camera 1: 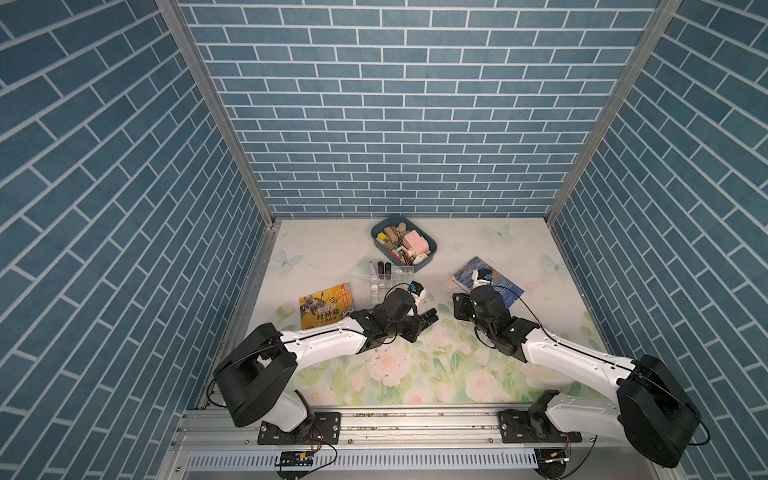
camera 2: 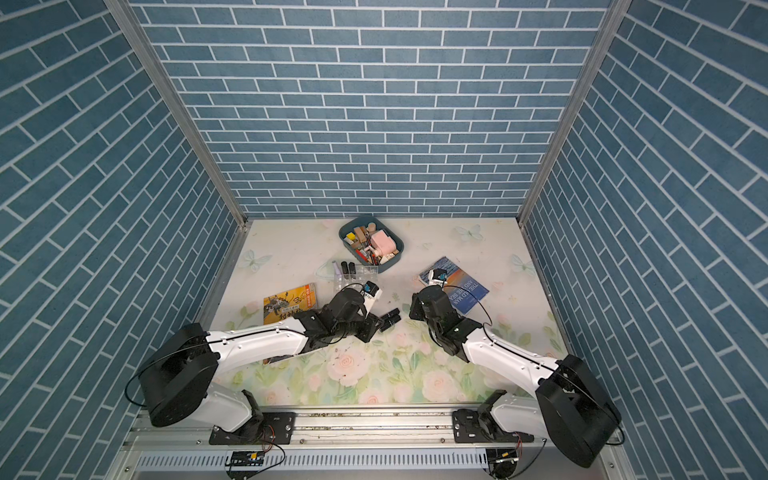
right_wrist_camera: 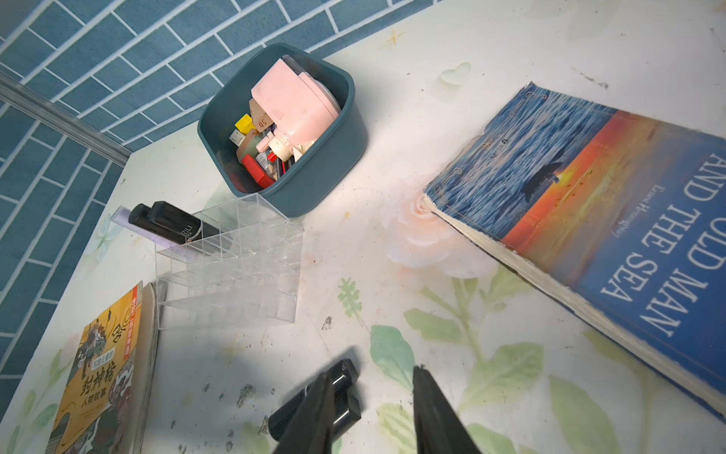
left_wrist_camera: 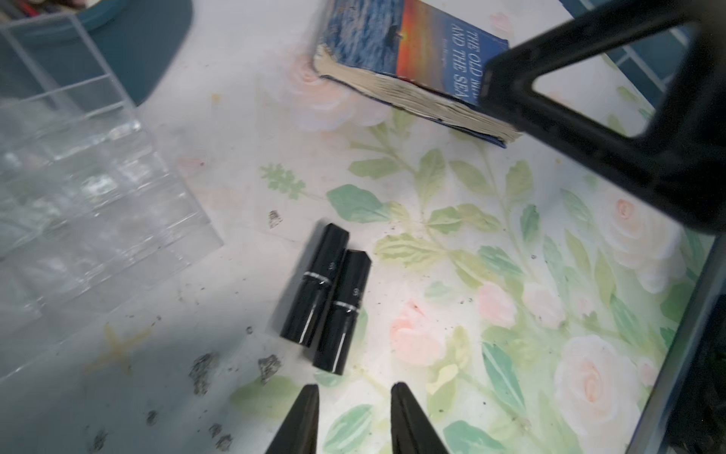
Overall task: Arrange the lipsticks in the organizer
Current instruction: Pick up the lipstick at the center of the board.
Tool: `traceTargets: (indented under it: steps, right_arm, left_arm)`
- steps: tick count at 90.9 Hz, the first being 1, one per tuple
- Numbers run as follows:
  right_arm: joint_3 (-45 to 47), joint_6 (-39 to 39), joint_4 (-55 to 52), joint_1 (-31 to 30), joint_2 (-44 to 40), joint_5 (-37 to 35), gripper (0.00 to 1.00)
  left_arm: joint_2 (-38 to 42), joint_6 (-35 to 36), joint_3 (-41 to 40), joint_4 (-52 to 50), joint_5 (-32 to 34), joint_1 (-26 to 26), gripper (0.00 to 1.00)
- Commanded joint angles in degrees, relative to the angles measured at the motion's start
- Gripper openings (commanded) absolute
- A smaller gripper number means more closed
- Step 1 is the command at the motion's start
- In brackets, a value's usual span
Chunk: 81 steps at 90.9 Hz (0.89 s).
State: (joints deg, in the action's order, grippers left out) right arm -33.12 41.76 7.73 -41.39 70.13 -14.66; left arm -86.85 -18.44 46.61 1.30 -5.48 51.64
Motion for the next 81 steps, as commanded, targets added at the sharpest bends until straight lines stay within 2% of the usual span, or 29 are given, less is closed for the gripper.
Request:
traceTargets:
  steps: [1, 11, 39, 50, 81]
  right_arm:
    - [1.13, 1.13, 0.53, 0.41, -0.6, 0.67, 0.36]
    - [0.83, 1.13, 1.13, 0.54, 0.09, 0.39, 0.36]
    - [1.74, 0.85, 0.82, 0.9, -2.11, -0.75, 0.36]
    - [1.93, 0.79, 0.6, 1.09, -2.36, -0.99, 0.36]
    - [1.52, 0.44, 1.19, 1.66, -1.24, -0.14, 0.36]
  left_arm:
    - [-3.25, 1.38, 2.71, -4.35, 3.33, 2.39, 0.41]
    - [-7.31, 0.7, 6.61, -8.58, 6.86, 3.34, 0.41]
    - [-14.1, 1.87, 12.69, -11.08, 9.33, 4.24, 0.33]
    - [-15.49, 2.12, 13.91, -11.71, 9.12, 4.58, 0.28]
    - [-18.05, 2.44, 15.65, -13.24, 10.24, 5.18, 0.25]
